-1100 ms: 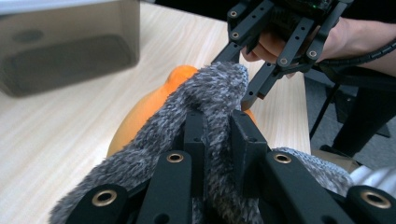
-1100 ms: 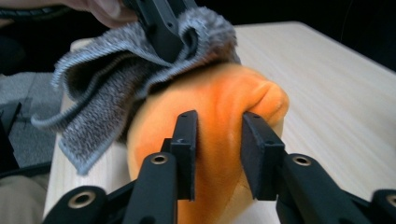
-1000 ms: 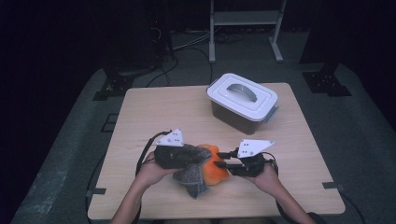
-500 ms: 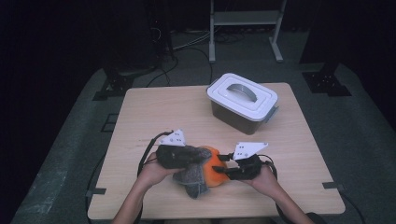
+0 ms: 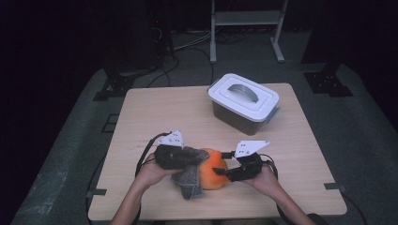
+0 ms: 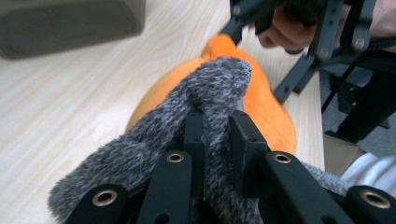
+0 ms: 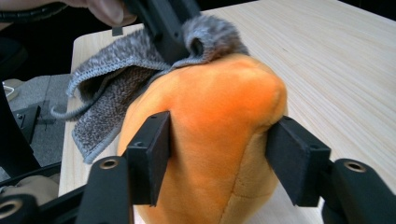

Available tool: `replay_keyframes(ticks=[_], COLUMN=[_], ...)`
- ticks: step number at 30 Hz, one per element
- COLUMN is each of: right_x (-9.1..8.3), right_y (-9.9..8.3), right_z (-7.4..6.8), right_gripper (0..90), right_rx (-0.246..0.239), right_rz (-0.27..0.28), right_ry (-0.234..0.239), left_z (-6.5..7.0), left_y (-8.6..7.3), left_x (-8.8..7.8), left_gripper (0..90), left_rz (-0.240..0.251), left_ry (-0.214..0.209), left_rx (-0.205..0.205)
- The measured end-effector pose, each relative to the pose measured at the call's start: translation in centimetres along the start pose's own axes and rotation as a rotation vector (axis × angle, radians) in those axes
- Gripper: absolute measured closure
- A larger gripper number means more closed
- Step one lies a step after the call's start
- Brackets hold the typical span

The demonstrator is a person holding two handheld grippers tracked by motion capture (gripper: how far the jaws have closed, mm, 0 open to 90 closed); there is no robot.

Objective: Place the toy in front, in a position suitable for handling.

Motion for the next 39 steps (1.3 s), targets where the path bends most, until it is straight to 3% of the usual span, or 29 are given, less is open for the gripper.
replay_keyframes(ticks=[2, 5, 10, 14, 19, 22, 26, 28, 32, 36, 39], right_x=[0.1, 0.2, 0.0, 0.0, -0.8, -0.7, -0.2, -0.4, -0.7, -1.4, -2.1], right_y=[0.0, -0.1, -0.3, -0.3, 0.4, 0.5, 0.1, 0.0, -0.4, -0.3, 0.6], right_z=[-0.2, -0.5, -0.3, -0.2, 0.4, 0.2, -0.3, -0.2, 0.7, 1.3, 1.3], right_gripper=[41.5, 44.5, 49.5, 49.1, 33.7, 30.2, 41.5, 47.0, 48.2, 38.7, 32.5], right_rx=[-0.004, -0.021, -0.024, -0.011, 0.019, -0.004, -0.050, -0.050, -0.023, 0.013, 0.007], right_rz=[0.003, 0.001, -0.004, -0.001, 0.014, 0.013, -0.016, -0.023, -0.027, -0.030, 0.019], right_ry=[0.011, 0.010, 0.004, 0.010, 0.015, -0.012, -0.014, -0.002, 0.003, 0.000, -0.025], left_z=[0.9, 1.5, 0.6, -0.7, -1.0, -0.4, -0.4, -0.7, -1.3, -1.8, -1.5], left_y=[1.0, 1.3, 0.2, -1.2, -1.5, -1.1, -1.2, -1.4, -2.4, -3.0, -2.6], left_x=[0.1, 0.9, 0.6, 0.1, 0.1, 0.6, 0.8, 0.6, 0.5, 0.5, 0.6], left_gripper=[78.3, 77.8, 78.6, 78.6, 78.5, 77.8, 77.8, 77.8, 77.7, 77.7, 77.6], left_rz=[0.014, -0.032, -0.015, -0.011, -0.001, 0.020, 0.018, 0.022, 0.008, 0.011, 0.015], left_ry=[-0.026, -0.010, -0.028, -0.004, 0.003, -0.025, -0.036, -0.036, -0.018, -0.016, -0.018], left_rx=[0.029, 0.073, 0.031, -0.023, -0.034, -0.015, -0.025, -0.038, -0.063, -0.094, -0.082])
Point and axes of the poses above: each handheld gripper's, and its own axes: x roughly forward along the jaws, y roughly out of its top, z roughly to its right, the point moved 8 cm from there along x, roughly forward along the jaws, and after that the axes turned 10 degrees about x, right-handed, at the moved point
